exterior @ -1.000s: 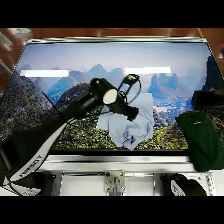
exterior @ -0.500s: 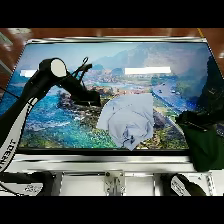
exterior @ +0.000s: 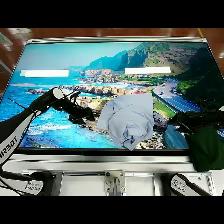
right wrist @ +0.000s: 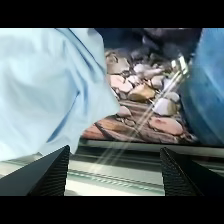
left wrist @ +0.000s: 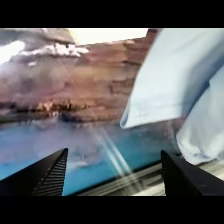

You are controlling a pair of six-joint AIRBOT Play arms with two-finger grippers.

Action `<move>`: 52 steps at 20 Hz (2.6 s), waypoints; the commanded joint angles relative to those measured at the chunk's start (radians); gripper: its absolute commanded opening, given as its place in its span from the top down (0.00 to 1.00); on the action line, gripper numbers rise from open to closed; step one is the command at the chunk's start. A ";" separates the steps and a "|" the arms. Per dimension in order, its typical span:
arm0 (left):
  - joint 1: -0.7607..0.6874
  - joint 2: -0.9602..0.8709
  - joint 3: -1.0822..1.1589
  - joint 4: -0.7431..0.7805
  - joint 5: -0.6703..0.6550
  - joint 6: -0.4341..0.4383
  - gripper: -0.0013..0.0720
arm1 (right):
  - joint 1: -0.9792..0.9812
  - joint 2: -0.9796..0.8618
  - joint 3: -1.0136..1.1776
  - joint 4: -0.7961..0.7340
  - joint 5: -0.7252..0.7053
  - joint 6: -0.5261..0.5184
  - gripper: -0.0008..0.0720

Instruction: Fold the shirts.

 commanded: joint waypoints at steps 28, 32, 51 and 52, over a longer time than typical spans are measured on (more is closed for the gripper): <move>0.000 0.067 0.024 -0.119 0.116 0.182 0.93 | 0.369 -0.194 -0.113 0.011 -0.346 0.168 0.90; 0.044 0.277 0.156 0.021 0.093 0.182 0.93 | 0.364 0.015 0.113 -0.075 -0.274 -0.033 0.90; 0.281 0.964 0.587 0.370 -0.117 0.144 0.93 | 0.364 0.562 0.666 -0.146 -0.585 -0.017 0.90; 0.281 0.964 0.544 0.365 -0.127 0.144 0.93 | 0.364 0.526 0.666 -0.119 -0.615 -0.012 0.90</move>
